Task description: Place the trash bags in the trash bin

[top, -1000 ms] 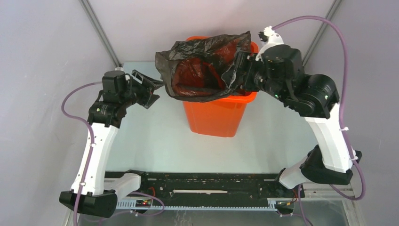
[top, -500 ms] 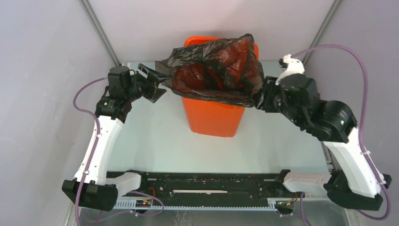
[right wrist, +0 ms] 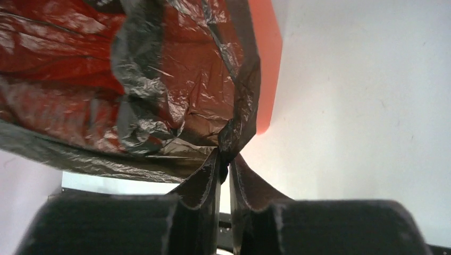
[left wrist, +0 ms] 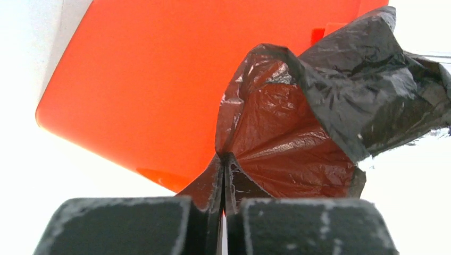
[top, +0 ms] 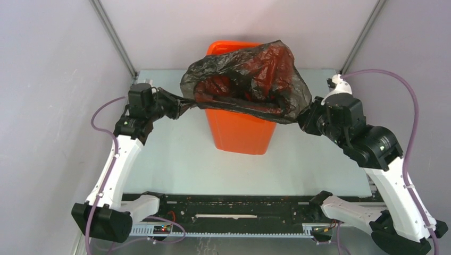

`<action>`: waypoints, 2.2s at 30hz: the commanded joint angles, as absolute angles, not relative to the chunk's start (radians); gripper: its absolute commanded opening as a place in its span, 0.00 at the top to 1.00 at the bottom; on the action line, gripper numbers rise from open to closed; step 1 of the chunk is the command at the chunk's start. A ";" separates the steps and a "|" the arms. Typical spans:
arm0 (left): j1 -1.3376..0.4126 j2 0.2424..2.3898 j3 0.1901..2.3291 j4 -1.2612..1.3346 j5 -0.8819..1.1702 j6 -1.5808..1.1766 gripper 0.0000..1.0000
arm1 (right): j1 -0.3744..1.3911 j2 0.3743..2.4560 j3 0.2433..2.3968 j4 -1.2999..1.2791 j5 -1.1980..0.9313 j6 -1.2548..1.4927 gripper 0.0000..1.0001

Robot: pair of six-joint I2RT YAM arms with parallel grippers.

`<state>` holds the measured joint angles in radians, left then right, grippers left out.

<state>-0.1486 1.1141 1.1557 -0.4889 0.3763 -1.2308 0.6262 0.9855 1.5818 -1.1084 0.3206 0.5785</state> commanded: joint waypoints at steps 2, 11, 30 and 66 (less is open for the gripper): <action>-0.156 0.998 1.097 -0.502 0.342 -1.180 1.00 | 0.576 0.958 1.511 -1.078 0.221 0.605 0.84; -0.156 1.005 1.135 -0.633 0.289 -1.047 1.00 | 0.465 0.966 1.397 -0.958 0.191 0.512 0.98; -0.172 1.058 1.418 -0.844 0.113 -0.704 0.28 | 0.302 0.994 1.452 -0.949 -0.022 0.372 0.33; -0.270 1.171 1.662 -0.651 0.324 -0.244 0.13 | -0.021 1.342 1.625 -0.325 -0.808 0.481 0.21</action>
<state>-0.2649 1.1664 1.6276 -0.6956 0.2241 -0.2947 -0.0048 1.3293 1.6302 -0.4763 -0.7097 0.3965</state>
